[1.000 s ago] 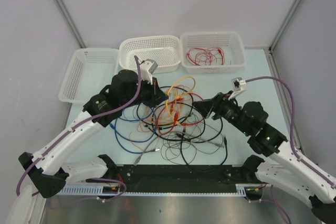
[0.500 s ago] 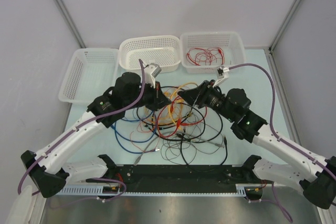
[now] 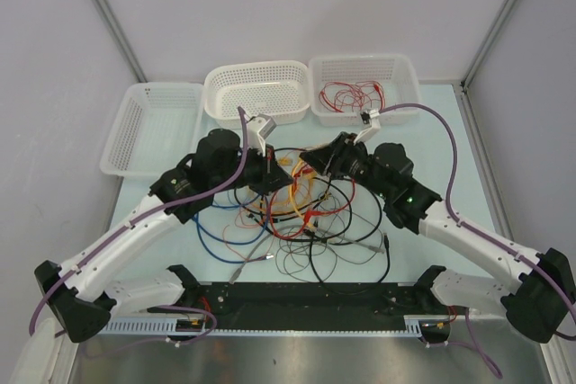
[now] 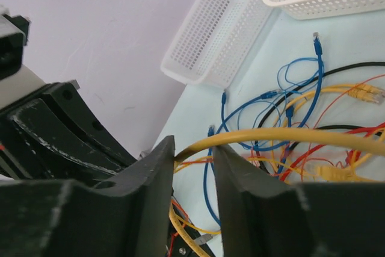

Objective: Untangle the cables

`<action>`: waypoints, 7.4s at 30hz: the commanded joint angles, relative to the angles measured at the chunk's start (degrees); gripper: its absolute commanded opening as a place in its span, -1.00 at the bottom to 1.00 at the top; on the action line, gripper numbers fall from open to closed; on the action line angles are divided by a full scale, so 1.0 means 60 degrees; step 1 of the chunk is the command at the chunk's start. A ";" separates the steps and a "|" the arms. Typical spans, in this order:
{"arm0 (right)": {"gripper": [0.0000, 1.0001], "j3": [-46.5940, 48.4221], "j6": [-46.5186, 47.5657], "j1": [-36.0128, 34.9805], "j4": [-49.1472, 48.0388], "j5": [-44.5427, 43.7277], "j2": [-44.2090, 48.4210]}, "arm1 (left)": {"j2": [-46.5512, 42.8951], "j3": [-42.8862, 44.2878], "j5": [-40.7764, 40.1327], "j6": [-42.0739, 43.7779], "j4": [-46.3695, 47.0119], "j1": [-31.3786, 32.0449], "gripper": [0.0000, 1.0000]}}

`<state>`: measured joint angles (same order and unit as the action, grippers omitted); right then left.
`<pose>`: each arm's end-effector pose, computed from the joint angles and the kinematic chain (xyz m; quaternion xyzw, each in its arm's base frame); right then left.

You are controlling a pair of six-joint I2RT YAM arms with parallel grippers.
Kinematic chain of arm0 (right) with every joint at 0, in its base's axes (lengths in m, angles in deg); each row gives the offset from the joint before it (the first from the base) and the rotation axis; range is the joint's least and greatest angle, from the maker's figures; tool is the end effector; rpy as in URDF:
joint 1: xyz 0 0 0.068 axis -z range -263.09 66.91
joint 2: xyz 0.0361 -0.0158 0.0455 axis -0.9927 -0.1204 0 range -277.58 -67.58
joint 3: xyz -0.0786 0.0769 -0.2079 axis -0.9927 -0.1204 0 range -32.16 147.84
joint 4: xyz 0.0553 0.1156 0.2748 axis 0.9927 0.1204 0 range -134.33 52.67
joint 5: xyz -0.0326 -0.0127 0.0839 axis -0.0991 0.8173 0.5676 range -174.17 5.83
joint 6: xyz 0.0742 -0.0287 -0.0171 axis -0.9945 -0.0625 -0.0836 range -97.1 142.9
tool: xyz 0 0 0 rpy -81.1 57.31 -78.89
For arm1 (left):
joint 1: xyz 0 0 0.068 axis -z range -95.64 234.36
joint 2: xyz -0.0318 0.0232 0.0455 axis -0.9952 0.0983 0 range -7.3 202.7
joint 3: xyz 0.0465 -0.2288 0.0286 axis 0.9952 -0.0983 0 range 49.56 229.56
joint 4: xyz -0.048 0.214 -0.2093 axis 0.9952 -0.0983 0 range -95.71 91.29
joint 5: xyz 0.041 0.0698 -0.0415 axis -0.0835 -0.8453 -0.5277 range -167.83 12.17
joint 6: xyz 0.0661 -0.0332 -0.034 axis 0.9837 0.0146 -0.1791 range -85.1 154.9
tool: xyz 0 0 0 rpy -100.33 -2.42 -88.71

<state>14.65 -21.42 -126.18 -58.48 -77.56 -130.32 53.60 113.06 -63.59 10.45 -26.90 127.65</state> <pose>0.2540 0.2489 0.2873 -0.0325 0.7171 0.5101 0.4737 0.2248 -0.2356 0.3216 0.2026 0.8175 -0.3818 0.3807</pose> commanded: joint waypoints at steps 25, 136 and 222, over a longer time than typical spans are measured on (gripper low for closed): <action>-1.00 0.1867 0.1043 0.2069 0.3647 0.0831 0.3249 | -0.0366 -0.0125 -0.0310 -0.0642 0.0843 -0.0095 0.02; 0.93 -0.0697 0.0252 0.0502 0.6651 -0.2200 0.4085 | 0.1775 -0.1678 -0.6167 -0.1565 0.0462 -0.0505 0.83; 0.94 -0.1019 0.0457 0.0444 0.7426 -0.2845 0.4846 | 0.6635 0.1002 -0.4952 0.0397 0.0391 0.0227 0.10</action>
<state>8.42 -19.08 -123.36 -14.57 -92.84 -102.30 90.49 114.29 -91.96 11.15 -25.06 130.40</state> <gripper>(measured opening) 0.969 0.560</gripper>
